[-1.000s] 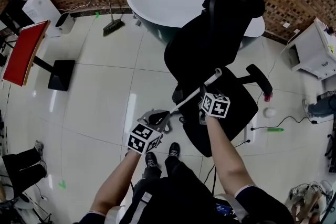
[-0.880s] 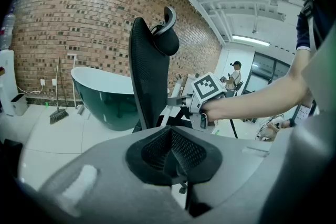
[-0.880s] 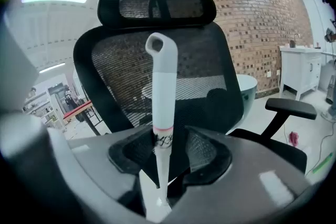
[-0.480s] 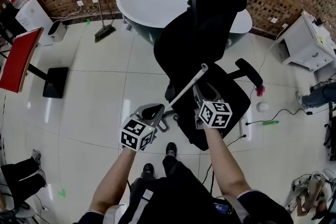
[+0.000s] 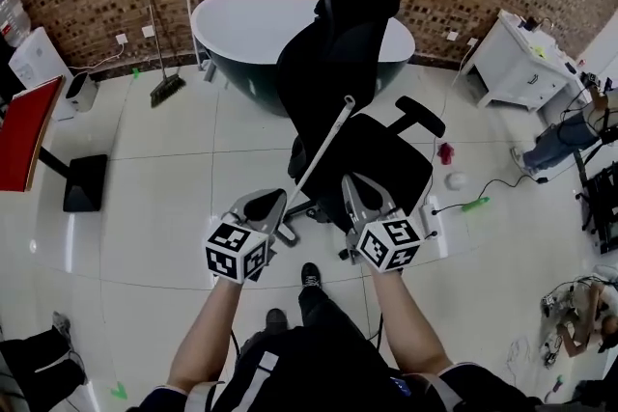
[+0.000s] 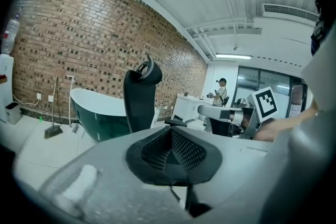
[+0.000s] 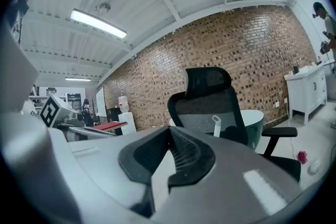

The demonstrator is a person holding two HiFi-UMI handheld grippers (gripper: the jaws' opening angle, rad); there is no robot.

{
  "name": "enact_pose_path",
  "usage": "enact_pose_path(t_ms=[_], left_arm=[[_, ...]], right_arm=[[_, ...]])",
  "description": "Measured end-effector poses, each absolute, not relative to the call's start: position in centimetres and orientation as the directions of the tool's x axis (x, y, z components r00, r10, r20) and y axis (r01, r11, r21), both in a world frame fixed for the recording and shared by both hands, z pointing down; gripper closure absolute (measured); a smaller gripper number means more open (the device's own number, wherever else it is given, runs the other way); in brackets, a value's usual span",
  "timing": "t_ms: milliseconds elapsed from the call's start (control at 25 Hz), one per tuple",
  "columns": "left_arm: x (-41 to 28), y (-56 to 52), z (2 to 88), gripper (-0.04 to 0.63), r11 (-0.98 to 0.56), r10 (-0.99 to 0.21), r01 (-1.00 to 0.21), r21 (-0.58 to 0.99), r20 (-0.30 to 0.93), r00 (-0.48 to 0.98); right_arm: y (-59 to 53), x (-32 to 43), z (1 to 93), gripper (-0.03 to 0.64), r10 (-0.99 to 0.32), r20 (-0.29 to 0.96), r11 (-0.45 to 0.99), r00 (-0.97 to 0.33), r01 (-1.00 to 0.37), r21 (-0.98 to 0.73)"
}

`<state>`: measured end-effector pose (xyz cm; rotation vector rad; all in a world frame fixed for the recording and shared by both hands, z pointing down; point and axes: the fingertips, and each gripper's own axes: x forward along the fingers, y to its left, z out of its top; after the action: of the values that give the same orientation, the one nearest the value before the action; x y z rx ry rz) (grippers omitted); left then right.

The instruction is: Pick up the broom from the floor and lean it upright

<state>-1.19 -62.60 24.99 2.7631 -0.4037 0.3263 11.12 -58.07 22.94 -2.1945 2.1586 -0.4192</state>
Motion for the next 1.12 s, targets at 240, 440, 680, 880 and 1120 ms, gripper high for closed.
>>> enact_pose_path(t_ms=[240, 440, 680, 880, 1120], left_arm=[[-4.6, -58.6, 22.1, 0.595, -0.911, -0.213, -0.276, 0.306, 0.223, 0.951], [-5.1, -56.3, 20.5, 0.595, -0.93, -0.177, -0.228, 0.287, 0.194, 0.965], [-5.9, -55.6, 19.5, 0.595, -0.933, -0.184, -0.228, 0.28, 0.174, 0.967], [-6.1, -55.3, 19.0, 0.595, -0.932, -0.184, -0.226, 0.285, 0.164, 0.969], [-6.1, -55.7, 18.8, 0.595, -0.93, -0.193, -0.232, 0.286, 0.159, 0.968]], right_arm=[[-53.5, 4.6, 20.1, 0.612, -0.99, 0.134, 0.021, -0.05, -0.978, -0.209], [-51.9, 2.3, 18.5, 0.612, -0.992, 0.099, 0.059, -0.078, -0.982, -0.182], [-51.1, 1.1, 17.7, 0.612, -0.992, 0.081, 0.079, -0.099, -0.974, -0.212], [-51.1, 1.0, 17.1, 0.612, -0.991, 0.08, 0.086, -0.104, -0.976, -0.201], [-51.5, 1.0, 16.6, 0.612, -0.99, 0.085, 0.093, -0.11, -0.978, -0.187]])
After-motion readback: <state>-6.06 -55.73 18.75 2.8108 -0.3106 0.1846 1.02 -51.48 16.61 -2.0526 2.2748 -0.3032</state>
